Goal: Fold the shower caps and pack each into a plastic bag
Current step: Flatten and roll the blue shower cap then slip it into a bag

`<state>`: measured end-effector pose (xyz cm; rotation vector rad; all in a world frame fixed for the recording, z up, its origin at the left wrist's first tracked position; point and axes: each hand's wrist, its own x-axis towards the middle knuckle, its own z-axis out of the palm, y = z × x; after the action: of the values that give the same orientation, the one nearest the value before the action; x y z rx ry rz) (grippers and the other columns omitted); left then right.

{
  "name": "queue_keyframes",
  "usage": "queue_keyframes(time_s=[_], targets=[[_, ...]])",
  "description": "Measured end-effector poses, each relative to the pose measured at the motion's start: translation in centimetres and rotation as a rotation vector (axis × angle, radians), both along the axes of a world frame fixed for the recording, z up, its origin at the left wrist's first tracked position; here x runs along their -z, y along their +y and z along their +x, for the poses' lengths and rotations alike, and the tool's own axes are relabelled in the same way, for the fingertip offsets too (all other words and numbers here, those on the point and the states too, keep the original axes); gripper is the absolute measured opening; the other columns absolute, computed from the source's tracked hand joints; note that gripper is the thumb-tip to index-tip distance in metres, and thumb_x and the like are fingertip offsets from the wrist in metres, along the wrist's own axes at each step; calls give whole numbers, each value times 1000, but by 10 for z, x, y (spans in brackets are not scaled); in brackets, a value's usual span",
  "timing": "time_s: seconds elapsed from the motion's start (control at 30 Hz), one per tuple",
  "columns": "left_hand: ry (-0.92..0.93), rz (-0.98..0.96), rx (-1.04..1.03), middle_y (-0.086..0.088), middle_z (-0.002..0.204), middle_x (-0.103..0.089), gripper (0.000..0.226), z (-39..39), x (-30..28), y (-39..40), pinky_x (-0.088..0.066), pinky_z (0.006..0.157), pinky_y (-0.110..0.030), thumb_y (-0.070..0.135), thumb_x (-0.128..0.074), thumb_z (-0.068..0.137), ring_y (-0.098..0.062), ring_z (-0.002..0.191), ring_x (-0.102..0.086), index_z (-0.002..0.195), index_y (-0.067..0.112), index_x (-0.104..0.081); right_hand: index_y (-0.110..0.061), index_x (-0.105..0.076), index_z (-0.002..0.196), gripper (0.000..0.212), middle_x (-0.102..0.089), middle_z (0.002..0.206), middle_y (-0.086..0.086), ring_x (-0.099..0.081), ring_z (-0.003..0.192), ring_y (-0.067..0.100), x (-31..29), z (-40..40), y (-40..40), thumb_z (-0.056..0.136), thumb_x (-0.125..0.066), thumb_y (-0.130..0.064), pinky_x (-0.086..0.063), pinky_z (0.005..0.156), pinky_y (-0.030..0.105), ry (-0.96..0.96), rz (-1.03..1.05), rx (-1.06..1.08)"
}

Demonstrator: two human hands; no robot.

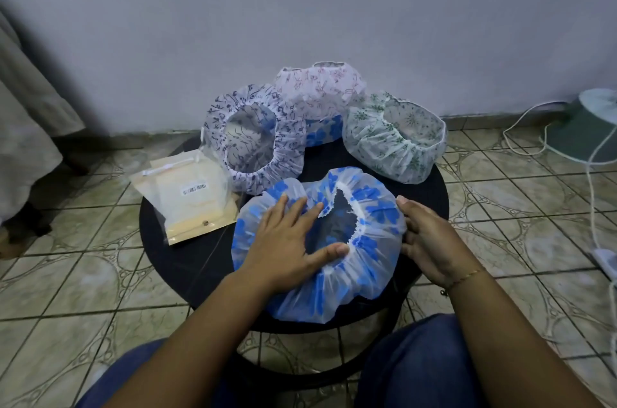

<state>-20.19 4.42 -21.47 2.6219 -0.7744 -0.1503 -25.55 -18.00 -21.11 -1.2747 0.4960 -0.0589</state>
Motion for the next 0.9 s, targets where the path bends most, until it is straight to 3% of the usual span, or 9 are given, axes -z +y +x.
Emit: queue_keyframes(time_s=[0.1, 0.2, 0.3, 0.37, 0.5, 0.67, 0.73, 0.83, 0.9], targets=[[7, 65, -58, 6, 159, 11, 120, 2, 11, -4, 14, 115, -42, 101, 0, 45, -15, 142, 26, 149, 42, -1, -2, -52, 126, 47, -70, 100, 8, -67, 81, 19, 2, -6, -3, 90, -59, -32, -51, 63, 30, 28, -11, -39], [10, 70, -113, 6, 159, 15, 119, 1, 17, -8, 17, 114, -45, 101, -7, 47, -18, 140, 31, 150, 41, 1, -5, -61, 113, 46, -69, 83, 8, -57, 56, 16, -2, -10, -6, 84, -64, -41, -37, 43, 24, 145, -188, -166], [4, 73, -158, 5, 159, 15, 116, -1, 20, -10, 18, 113, -44, 99, -13, 52, -19, 139, 34, 150, 40, 0, -12, -58, 111, 62, -68, 90, 12, -53, 56, 16, -5, -13, -6, 62, -76, -47, -38, 39, 23, 195, -231, -272], [1, 75, -175, 5, 159, 16, 115, -1, 22, -9, 18, 114, -45, 99, -13, 52, -19, 138, 34, 150, 40, 1, -16, -54, 114, 66, -67, 93, 13, -54, 56, 16, -2, -14, -8, 57, -81, -34, -40, 38, 23, 200, -221, -284], [-21, 88, -149, 5, 158, 18, 117, -1, 24, -7, 18, 113, -45, 99, -12, 50, -19, 138, 34, 150, 42, 4, -12, -43, 130, 69, -67, 97, 20, -51, 60, 21, 4, -11, -13, 71, -73, 7, -32, 32, 18, 174, -155, -150], [-55, 113, -105, 5, 158, 20, 119, 5, 24, -3, 23, 110, -46, 101, -7, 47, -18, 139, 34, 149, 41, 6, -13, -33, 141, 84, -66, 90, 16, -50, 59, 20, 4, -8, -15, 71, -74, 6, -35, 32, 20, 166, -225, -50], [-110, 41, -72, 5, 160, 5, 116, 2, 21, -4, 15, 114, -46, 99, -8, 52, -17, 144, 20, 151, 38, -8, -15, -32, 141, 83, -66, 87, 12, -50, 56, 19, 2, -9, -13, 72, -77, -6, -38, 37, 23, 163, -257, -58], [-252, -176, 32, 7, 144, -42, 94, -6, 19, -3, -20, 112, -44, 92, -19, 70, -16, 136, -30, 139, 34, -45, -17, -30, 143, 81, -64, 100, 7, -59, 68, 21, -1, -12, -11, 77, -75, -23, -47, 51, 31, 145, -226, -51], [-131, -119, 140, 14, 147, -37, 93, -8, 18, -2, -18, 113, -42, 94, -16, 66, -12, 139, -25, 141, 43, -37, -18, -28, 145, 80, -63, 103, 3, -65, 87, 23, -1, -14, -9, 79, -73, -22, -54, 67, 39, 117, -185, -52]])
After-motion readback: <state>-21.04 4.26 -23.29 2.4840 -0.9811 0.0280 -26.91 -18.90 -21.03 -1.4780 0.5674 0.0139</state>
